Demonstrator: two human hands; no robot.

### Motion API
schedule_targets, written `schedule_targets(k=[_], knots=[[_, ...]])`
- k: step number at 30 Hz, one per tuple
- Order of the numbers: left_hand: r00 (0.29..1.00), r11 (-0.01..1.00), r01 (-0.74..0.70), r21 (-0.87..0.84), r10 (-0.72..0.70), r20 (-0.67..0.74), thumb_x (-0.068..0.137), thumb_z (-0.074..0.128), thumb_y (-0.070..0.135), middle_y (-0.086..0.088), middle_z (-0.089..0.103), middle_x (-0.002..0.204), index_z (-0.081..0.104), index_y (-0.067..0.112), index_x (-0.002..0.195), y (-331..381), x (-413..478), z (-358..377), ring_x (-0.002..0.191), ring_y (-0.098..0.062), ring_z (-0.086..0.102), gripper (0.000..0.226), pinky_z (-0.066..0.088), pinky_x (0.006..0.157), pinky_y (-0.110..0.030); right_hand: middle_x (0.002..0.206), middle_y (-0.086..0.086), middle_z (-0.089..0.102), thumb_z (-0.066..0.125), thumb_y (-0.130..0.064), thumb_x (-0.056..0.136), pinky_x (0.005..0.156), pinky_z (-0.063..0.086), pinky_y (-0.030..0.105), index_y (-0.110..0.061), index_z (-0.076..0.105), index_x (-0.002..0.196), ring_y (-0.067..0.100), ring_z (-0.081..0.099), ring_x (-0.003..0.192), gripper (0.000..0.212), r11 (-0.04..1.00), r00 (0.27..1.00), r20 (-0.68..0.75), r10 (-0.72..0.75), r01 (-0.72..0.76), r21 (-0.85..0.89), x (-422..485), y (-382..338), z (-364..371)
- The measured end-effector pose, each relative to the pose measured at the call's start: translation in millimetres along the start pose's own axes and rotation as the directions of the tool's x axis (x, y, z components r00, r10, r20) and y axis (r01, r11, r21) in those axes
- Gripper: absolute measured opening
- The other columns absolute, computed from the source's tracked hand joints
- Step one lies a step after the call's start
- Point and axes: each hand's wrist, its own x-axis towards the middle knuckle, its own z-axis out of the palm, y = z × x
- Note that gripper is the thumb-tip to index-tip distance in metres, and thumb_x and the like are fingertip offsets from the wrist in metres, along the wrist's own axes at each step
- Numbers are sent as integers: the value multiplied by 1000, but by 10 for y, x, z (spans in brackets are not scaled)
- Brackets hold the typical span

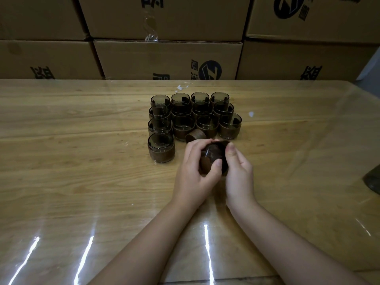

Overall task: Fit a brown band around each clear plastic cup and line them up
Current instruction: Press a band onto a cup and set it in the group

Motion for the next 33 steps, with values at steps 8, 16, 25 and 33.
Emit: schedule_targets(k=[8, 16, 25, 33], knots=[[956, 896, 269, -353, -292, -12, 64, 69, 44, 4, 53, 128, 41, 33, 120, 43, -3, -8, 117, -6, 56, 64, 48, 95, -23, 97, -13, 73, 44, -48, 96, 82, 49, 22, -43, 72, 90, 2, 66, 97, 29, 999, 999, 41, 8, -6, -49, 57, 7, -28], [852, 551, 477, -685, -482, 206, 70, 71, 28, -4, 70, 107, 42, 8, 131, -27, 79, -87, 94, -24, 70, 70, 60, 69, -45, 101, -3, 72, 42, -61, 83, 65, 55, 17, -16, 64, 116, 3, 69, 88, 59, 997, 982, 174, 79, -78, -13, 76, -55, -11], [819, 498, 549, -671, -480, 315, 80, 60, 25, -9, 69, 112, 42, 7, 137, -105, 79, -114, 110, -36, 63, 62, 56, 83, -52, 118, 18, 62, 44, -61, 84, 105, 42, 53, -42, 64, 111, 31, 58, 116, 39, 985, 972, 189, 140, -157, 78, 70, -65, -5], [786, 385, 599, -703, -452, 422, 50, 93, 43, -11, 65, 123, 44, 14, 136, -110, 121, -165, 103, -34, 66, 104, 59, 80, -44, 107, 9, 69, 54, -37, 82, 89, 51, 32, -16, 63, 118, 16, 64, 99, 43, 902, 954, 227, 193, -264, 341, 125, -120, -74]])
